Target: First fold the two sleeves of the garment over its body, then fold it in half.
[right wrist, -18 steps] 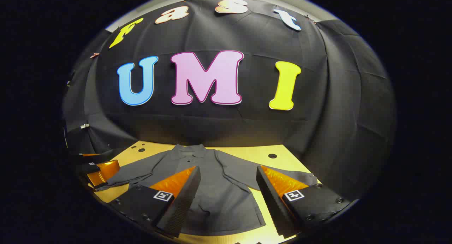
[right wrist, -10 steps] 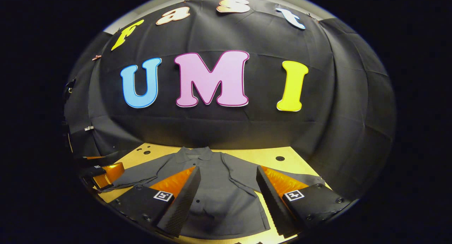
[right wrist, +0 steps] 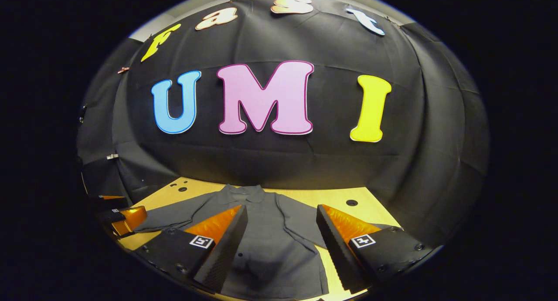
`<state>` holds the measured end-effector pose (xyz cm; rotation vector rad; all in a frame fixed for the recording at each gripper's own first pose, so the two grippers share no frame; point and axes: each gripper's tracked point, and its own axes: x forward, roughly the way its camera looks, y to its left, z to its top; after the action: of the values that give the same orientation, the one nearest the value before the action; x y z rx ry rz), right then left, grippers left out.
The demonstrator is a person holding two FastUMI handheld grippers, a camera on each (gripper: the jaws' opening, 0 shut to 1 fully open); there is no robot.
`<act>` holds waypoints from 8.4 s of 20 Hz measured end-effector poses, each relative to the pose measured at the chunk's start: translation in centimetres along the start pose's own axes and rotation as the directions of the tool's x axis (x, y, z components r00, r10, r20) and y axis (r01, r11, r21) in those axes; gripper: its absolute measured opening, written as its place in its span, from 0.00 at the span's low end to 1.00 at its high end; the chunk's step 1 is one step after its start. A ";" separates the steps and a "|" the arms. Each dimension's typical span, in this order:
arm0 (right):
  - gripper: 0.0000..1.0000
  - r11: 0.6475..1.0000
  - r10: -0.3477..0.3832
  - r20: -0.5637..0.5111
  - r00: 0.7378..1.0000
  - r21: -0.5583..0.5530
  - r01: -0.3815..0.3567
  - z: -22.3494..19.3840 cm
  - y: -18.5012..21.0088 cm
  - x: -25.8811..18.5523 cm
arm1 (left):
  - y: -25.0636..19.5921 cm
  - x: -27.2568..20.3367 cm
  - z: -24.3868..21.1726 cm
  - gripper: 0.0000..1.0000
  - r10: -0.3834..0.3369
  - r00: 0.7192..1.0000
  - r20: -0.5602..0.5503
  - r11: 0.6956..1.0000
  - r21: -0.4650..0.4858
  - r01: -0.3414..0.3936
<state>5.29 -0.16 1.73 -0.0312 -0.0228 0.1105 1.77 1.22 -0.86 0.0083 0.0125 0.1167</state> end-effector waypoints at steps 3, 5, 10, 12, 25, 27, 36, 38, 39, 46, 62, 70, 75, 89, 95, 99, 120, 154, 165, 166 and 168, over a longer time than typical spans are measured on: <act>0.98 1.000 0.007 -0.008 1.000 0.001 -0.007 -0.5 -1.1 0.7 | -0.4 0.3 0.0 0.96 0.014 1.000 0.012 1.000 -0.001 -0.014; 0.98 1.000 0.007 -0.021 1.000 0.028 -0.007 -0.9 -1.7 0.9 | -0.6 0.7 -0.4 0.96 0.035 0.999 0.005 0.999 0.003 -0.035; 0.98 0.997 -0.070 -0.084 0.994 0.030 0.073 -2.7 -5.7 1.9 | -1.6 0.9 -1.8 0.96 0.037 0.998 -0.048 0.999 0.000 -0.037; 0.98 0.991 -0.118 -0.111 0.987 0.046 0.124 -3.7 -8.2 2.3 | -1.8 1.1 -2.1 0.96 0.040 0.997 -0.061 0.999 0.020 -0.038; 0.98 0.902 -0.373 -0.304 0.877 0.101 0.419 -11.2 -22.7 4.0 | -2.1 1.3 -4.2 0.96 0.080 0.985 -0.153 0.997 -0.007 -0.082; 0.98 0.885 -0.399 -0.328 0.856 0.107 0.453 -12.3 -24.4 3.9 | -1.9 1.2 -4.5 0.96 0.090 0.982 -0.164 0.996 -0.012 -0.093; 0.98 0.811 -0.479 -0.467 0.743 0.087 0.578 -18.1 -30.9 3.3 | -1.4 1.2 -6.0 0.96 0.096 0.971 -0.221 0.995 -0.004 -0.099; 0.98 0.796 -0.492 -0.492 0.718 0.080 0.600 -19.3 -31.8 3.6 | -1.3 1.4 -6.1 0.96 0.094 0.970 -0.225 0.996 0.009 -0.094; 0.98 0.789 -0.496 -0.505 0.706 0.078 0.610 -19.9 -32.6 3.9 | -1.3 1.5 -6.0 0.96 0.093 0.970 -0.226 0.996 0.016 -0.091; 0.98 0.743 -0.496 -0.606 0.622 0.074 0.665 -24.6 -35.5 4.6 | -0.8 1.3 -6.8 0.96 0.098 0.963 -0.251 0.995 0.009 -0.099; 0.64 0.775 -0.394 -0.673 0.626 0.123 0.620 -27.5 -34.7 6.8 | -1.1 1.4 -8.1 0.96 0.088 0.952 -0.294 0.996 0.007 -0.090; 0.05 0.806 -0.280 -0.709 0.648 0.193 0.559 -27.4 -33.1 7.6 | -0.3 0.6 -8.9 0.96 0.112 0.944 -0.310 0.992 -0.015 -0.123; 0.05 0.789 -0.271 -0.732 0.626 0.204 0.580 -26.8 -32.8 7.6 | 1.2 -0.6 -8.4 0.96 0.155 0.941 -0.302 0.987 0.006 -0.161; 0.05 0.942 -0.213 -0.566 0.796 0.097 0.321 -12.9 -24.5 8.3 | 4.8 -1.5 -9.4 0.96 0.148 0.935 -0.323 0.985 -0.037 -0.169; 0.05 0.976 -0.090 -0.542 0.835 0.118 0.181 -8.4 -17.8 10.1 | 7.8 -2.6 -10.7 0.96 0.192 0.922 -0.336 0.966 -0.099 -0.237; 0.05 0.996 0.025 -0.528 0.849 0.089 0.026 -7.7 -9.3 13.2 | 9.4 -3.7 -11.7 0.96 0.226 0.910 -0.346 0.951 -0.122 -0.283; 0.05 0.914 0.340 -0.635 0.693 0.051 -0.401 -15.8 24.9 18.3 | 20.0 -5.7 -13.4 0.96 0.356 0.866 -0.351 0.876 -0.199 -0.440; 0.99 0.994 0.108 -0.555 0.825 0.074 -0.081 -12.3 6.2 -1.3 | 34.7 2.9 -21.2 0.96 0.380 0.793 -0.476 0.805 -0.251 -0.537; 0.99 0.989 0.146 -0.594 0.791 0.107 -0.102 -14.1 6.6 -1.8 | 32.3 5.7 -21.8 0.41 0.365 0.806 -0.466 0.905 -0.024 -0.424; 0.99 0.987 0.157 -0.593 0.789 0.116 -0.109 -14.1 6.8 -1.7 | 32.1 5.9 -21.5 0.27 0.379 0.796 -0.473 0.907 0.020 -0.420; 0.99 0.986 0.163 -0.594 0.788 0.121 -0.112 -14.3 6.3 -1.5 | 31.8 6.1 -21.4 0.09 0.406 0.774 -0.486 0.905 0.092 -0.416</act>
<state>3.47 5.54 -12.78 0.0135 0.6307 0.2456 3.87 33.71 -22.00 -0.0407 0.5320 0.5615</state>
